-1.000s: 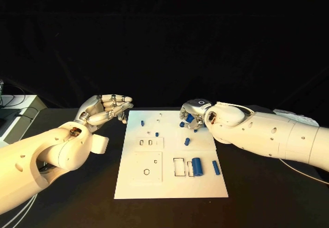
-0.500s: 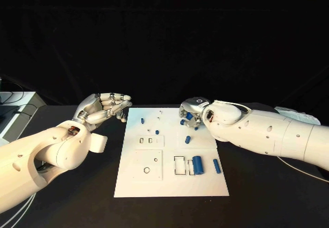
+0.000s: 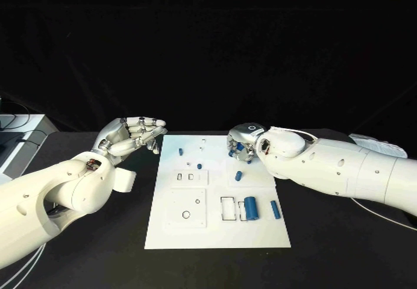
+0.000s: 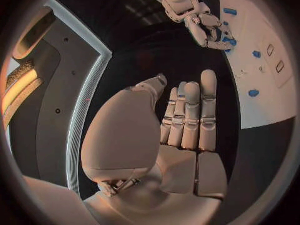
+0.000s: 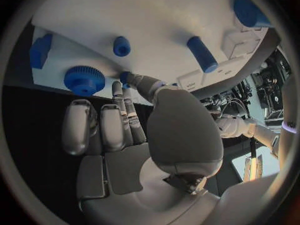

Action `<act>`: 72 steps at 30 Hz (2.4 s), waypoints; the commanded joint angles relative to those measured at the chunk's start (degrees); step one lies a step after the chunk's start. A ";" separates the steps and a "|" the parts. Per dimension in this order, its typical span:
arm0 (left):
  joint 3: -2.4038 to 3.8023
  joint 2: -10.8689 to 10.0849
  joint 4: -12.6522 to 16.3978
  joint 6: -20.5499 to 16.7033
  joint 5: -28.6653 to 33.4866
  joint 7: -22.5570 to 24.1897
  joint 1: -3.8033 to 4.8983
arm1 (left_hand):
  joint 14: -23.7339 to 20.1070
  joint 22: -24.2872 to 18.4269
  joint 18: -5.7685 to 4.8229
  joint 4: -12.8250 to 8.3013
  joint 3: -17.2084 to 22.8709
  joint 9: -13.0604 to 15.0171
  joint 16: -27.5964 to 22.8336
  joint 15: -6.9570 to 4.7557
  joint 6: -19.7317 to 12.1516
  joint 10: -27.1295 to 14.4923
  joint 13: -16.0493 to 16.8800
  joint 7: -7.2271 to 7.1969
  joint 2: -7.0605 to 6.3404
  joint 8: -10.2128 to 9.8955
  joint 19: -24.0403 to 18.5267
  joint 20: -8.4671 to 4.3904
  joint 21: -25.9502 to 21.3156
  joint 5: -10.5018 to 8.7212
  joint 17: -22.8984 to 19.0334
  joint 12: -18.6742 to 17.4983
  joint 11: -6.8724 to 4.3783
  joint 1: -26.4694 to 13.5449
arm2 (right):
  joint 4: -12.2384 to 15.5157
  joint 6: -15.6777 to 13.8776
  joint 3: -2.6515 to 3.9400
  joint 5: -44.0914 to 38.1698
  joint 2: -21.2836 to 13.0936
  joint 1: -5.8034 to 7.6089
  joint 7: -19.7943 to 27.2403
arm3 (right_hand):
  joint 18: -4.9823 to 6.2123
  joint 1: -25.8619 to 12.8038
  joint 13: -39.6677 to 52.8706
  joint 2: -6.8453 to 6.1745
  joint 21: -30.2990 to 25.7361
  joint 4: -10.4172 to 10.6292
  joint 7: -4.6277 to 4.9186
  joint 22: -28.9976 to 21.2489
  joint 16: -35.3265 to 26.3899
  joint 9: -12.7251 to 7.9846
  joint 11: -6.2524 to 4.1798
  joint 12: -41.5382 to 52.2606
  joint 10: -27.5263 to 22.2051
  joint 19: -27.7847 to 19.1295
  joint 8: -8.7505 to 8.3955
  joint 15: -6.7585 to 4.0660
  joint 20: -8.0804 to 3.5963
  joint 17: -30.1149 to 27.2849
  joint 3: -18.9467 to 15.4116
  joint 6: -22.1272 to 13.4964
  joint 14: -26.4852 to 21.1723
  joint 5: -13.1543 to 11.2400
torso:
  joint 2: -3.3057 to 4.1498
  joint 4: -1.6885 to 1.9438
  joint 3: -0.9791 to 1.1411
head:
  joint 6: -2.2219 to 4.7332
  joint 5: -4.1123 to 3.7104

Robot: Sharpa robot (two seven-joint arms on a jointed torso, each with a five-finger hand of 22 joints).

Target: Assemble the parts on the task board

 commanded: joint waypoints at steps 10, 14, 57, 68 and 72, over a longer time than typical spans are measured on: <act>0.07 0.06 -0.17 0.80 -0.26 0.35 0.05 | 0.67 0.23 0.74 -0.05 0.46 0.13 0.80 -0.01 -0.25 -0.40 0.10 -0.19 0.28 0.20 -0.45 0.00 0.65 -0.14 0.35 0.21 0.03 -0.42 | 0.39 -0.86 0.00 -0.92 0.13 -0.08 0.47 | -0.82 1.09 0.91 2.57 1.41 -0.71 -1.02 2.16 0.93 2.40 -1.26 0.32 3.80 0.94 2.36 -1.39 -0.96 0.03 2.66 2.68 1.42 -0.56 | 0.21 0.08 -0.02 | 0.12 -0.03; 0.07 0.04 -0.23 0.73 -0.26 0.38 0.05 | 0.71 0.36 0.74 -0.12 0.51 0.14 0.89 -0.01 -0.38 -0.50 0.13 -0.15 0.29 0.16 -0.51 0.01 0.87 -0.14 0.31 0.23 0.06 -0.38 | 0.50 -2.09 0.00 -1.13 0.15 -0.10 -0.60 | -0.83 0.87 0.82 2.74 1.42 -0.73 -0.85 2.22 1.08 2.79 -1.06 -0.16 3.38 0.90 2.39 -1.28 -0.96 0.06 2.98 2.29 1.44 -1.40 | 0.20 0.03 -0.04 | 0.22 -0.02; 0.08 -0.05 -0.53 0.42 -0.35 0.36 0.04 | 0.61 0.72 0.73 -0.28 0.63 0.17 0.93 0.09 -0.73 -1.01 0.13 0.00 0.21 0.04 -0.77 0.07 1.40 -0.13 0.00 0.15 0.20 -0.34 | -5.52 -13.58 1.17 -4.74 9.32 0.27 -7.10 | -0.97 -0.11 0.54 1.99 1.87 -0.49 -0.75 3.09 1.54 3.59 -0.85 -0.32 2.68 1.14 2.45 -1.06 -0.74 0.33 3.16 1.73 1.49 -2.88 | 0.93 0.91 -0.55 | 0.84 -0.31; 0.09 0.04 -0.23 0.50 -0.46 0.32 0.05 | 0.66 0.83 0.73 -0.34 0.66 0.19 1.08 0.13 -0.81 -1.13 0.14 0.04 0.16 0.02 -0.88 0.10 1.56 -0.14 0.08 0.15 0.25 -0.33 | -7.71 -13.19 1.17 -4.74 11.15 0.16 -6.55 | -0.95 -0.27 0.42 1.68 1.80 -0.48 -0.63 3.03 1.62 3.71 -0.73 -0.38 2.34 1.08 2.32 -0.99 -0.69 0.34 3.30 1.42 1.48 -2.81 | 1.43 1.40 -1.03 | 1.11 -0.49; 0.10 0.01 -0.14 0.49 -0.47 0.31 0.05 | 0.66 0.83 0.73 -0.34 0.66 0.19 1.08 0.13 -0.81 -1.13 0.14 0.04 0.16 0.02 -0.88 0.10 1.56 -0.14 0.08 0.15 0.25 -0.33 | -8.19 -12.97 1.17 -4.73 11.39 0.09 -6.43 | -0.95 -0.34 0.38 1.62 1.77 -0.45 -0.60 2.99 1.63 3.75 -0.69 -0.39 2.22 1.06 2.28 -0.96 -0.67 0.30 3.33 1.33 1.47 -2.83 | 1.61 1.57 -1.13 | 1.09 -0.62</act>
